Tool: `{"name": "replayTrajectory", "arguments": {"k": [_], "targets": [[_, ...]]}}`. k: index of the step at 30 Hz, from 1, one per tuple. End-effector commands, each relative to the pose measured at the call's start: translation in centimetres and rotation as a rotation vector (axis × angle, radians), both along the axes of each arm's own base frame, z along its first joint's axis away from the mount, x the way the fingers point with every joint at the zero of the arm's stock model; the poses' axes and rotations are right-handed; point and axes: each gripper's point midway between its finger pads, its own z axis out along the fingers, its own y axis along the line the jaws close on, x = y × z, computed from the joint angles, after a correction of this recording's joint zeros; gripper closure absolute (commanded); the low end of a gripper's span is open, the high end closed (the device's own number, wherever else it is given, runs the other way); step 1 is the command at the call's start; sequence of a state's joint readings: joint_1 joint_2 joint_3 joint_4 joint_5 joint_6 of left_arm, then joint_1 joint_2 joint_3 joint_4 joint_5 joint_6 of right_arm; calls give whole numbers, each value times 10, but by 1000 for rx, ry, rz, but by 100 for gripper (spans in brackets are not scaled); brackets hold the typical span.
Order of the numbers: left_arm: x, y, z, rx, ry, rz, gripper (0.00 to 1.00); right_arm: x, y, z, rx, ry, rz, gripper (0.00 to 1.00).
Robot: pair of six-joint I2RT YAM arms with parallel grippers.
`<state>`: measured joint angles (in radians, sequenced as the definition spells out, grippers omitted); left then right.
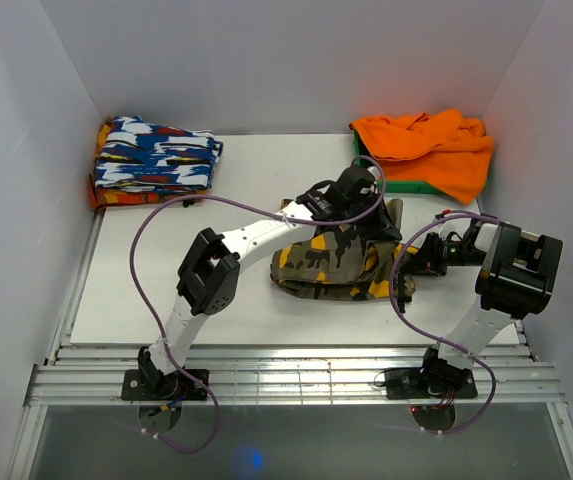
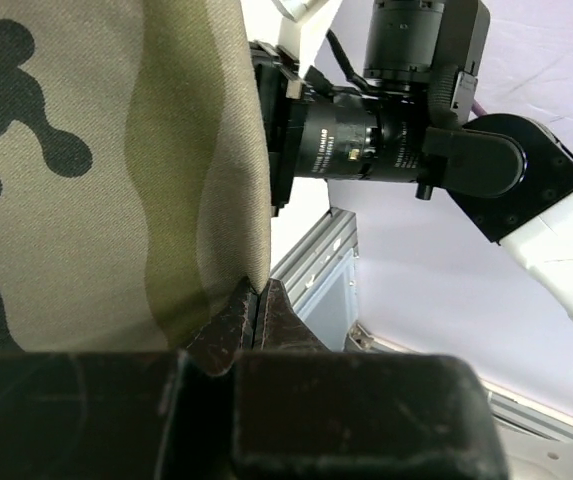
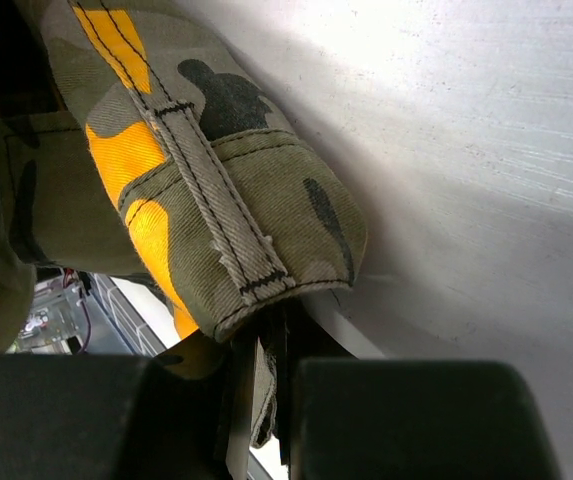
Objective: Fold and stack the trousers
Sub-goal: Fold the trousers
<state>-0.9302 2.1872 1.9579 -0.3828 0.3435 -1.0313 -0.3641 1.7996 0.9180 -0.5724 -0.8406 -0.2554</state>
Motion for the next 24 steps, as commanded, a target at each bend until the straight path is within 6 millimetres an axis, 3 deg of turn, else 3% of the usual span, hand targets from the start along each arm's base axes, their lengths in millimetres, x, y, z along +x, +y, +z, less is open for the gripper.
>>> {"name": "replayTrajectory", "arguments": {"k": [1,2,7,13,24], "targets": [[-14,-22,12,-49,4,-28,100,0,9,13,42,-29,4,92],[-14,-26,14,-55,5,-27,100,0,9,13,41,-32,5,92],[-20,-36,-19,-20,54,-28,100,2,9,14,51,-27,1,92],[-12,-48,-54,2,47,-14,100,0,10,14,56,-26,4,92],[-8,-63,-55,-40,1,-19,100,-7,12,14,53,-21,5,92]]}}
